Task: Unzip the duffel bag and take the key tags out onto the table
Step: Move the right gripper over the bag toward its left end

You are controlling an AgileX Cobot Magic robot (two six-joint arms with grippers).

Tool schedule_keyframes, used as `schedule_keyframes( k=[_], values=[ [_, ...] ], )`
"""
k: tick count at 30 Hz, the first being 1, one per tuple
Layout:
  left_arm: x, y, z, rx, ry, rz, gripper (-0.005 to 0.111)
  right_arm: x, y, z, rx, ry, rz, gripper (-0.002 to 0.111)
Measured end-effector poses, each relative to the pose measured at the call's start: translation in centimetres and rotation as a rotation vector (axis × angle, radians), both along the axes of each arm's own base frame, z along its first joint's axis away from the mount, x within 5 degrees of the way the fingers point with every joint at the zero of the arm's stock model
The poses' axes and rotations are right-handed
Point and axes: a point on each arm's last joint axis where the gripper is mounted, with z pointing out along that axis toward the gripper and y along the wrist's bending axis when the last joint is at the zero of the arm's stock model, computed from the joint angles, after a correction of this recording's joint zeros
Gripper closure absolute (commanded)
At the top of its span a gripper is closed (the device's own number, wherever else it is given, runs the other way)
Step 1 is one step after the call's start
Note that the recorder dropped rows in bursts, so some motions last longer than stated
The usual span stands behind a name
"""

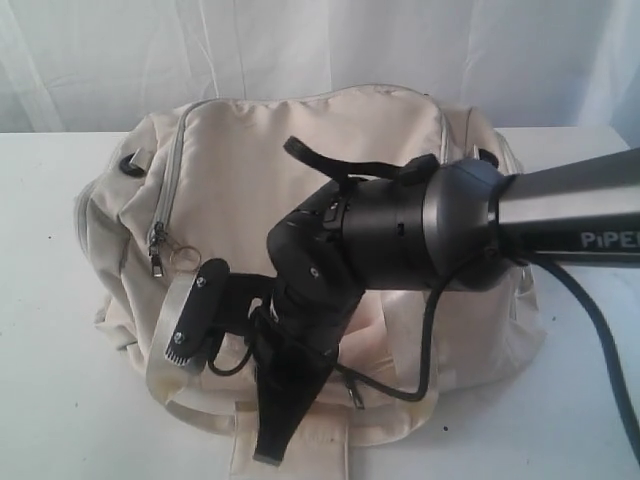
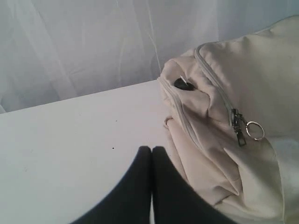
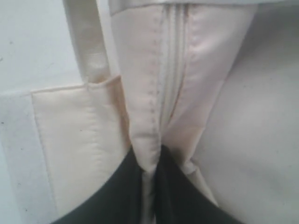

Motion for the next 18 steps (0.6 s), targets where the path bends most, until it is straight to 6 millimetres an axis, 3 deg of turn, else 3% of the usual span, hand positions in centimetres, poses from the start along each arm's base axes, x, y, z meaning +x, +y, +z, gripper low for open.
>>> schedule_keyframes(
  k=[11,18],
  values=[
    [0.0,0.0,0.0,0.000,0.000,0.000,0.107,-3.7,0.7,-0.2,-0.104,0.046,0.068,0.108],
    [0.0,0.0,0.0,0.002,0.000,0.001,0.107,-4.2,0.6,-0.3,-0.131,0.066,0.069,0.108]
  ],
)
